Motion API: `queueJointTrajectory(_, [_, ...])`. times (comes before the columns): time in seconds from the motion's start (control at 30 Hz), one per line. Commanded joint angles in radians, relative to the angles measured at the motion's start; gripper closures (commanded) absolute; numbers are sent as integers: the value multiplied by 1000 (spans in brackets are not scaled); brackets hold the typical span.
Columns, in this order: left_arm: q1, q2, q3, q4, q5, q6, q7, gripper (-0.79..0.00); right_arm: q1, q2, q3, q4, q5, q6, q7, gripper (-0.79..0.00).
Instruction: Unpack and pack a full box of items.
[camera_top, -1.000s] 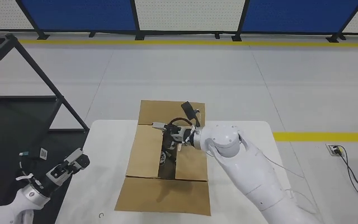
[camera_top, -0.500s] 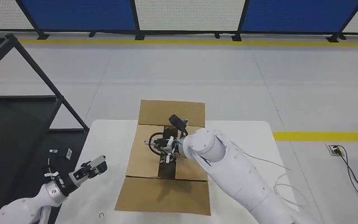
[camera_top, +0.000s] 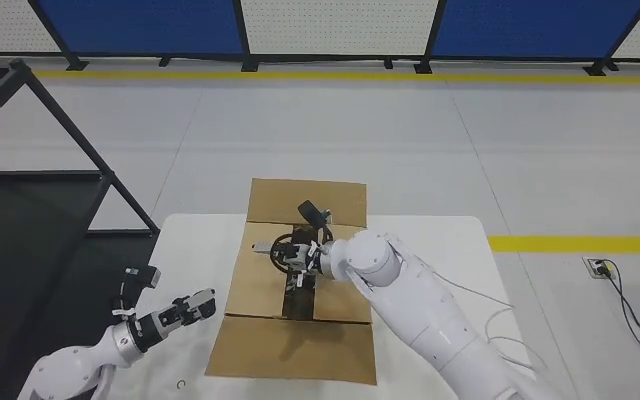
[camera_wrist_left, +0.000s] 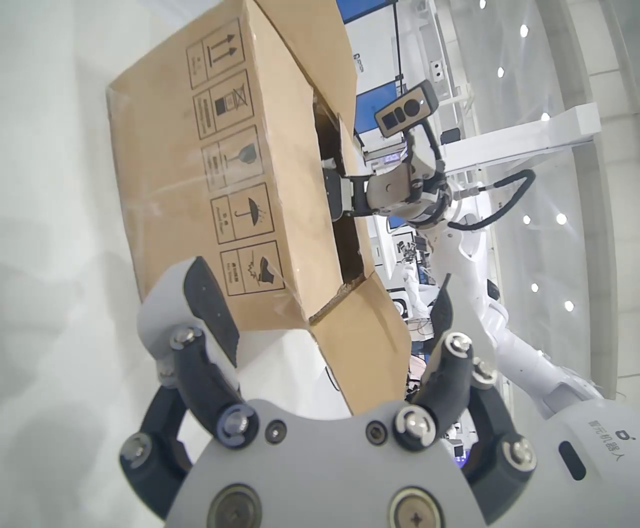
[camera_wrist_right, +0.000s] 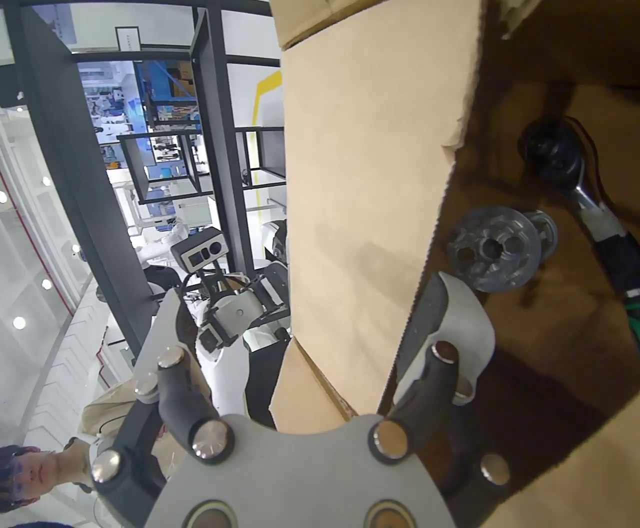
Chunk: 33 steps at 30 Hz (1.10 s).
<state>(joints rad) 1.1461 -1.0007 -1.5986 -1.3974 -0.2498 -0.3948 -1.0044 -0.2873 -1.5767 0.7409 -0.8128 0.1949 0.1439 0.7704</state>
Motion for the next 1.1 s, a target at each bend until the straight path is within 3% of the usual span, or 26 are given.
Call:
queueJointTrajectory(0.0, [2, -1, 12, -4, 5, -3, 8, -785, 1, -3, 5, 0, 5, -18, -1, -785])
queueJointTrajectory(0.23, [19, -1, 33, -34, 1, -15, 24, -785, 7, -9, 21, -24, 14, -62, 18, -785])
queueJointTrajectory(0.6, [92, 10, -3, -105, -31, -43, 15, -785, 15, -26, 33, -75, 20, -101, 1, -785])
queueJointTrajectory(1.07, [161, 15, 3, -187, -39, -60, 24, -785, 82, -84, -25, -34, 38, -128, 44, -785])
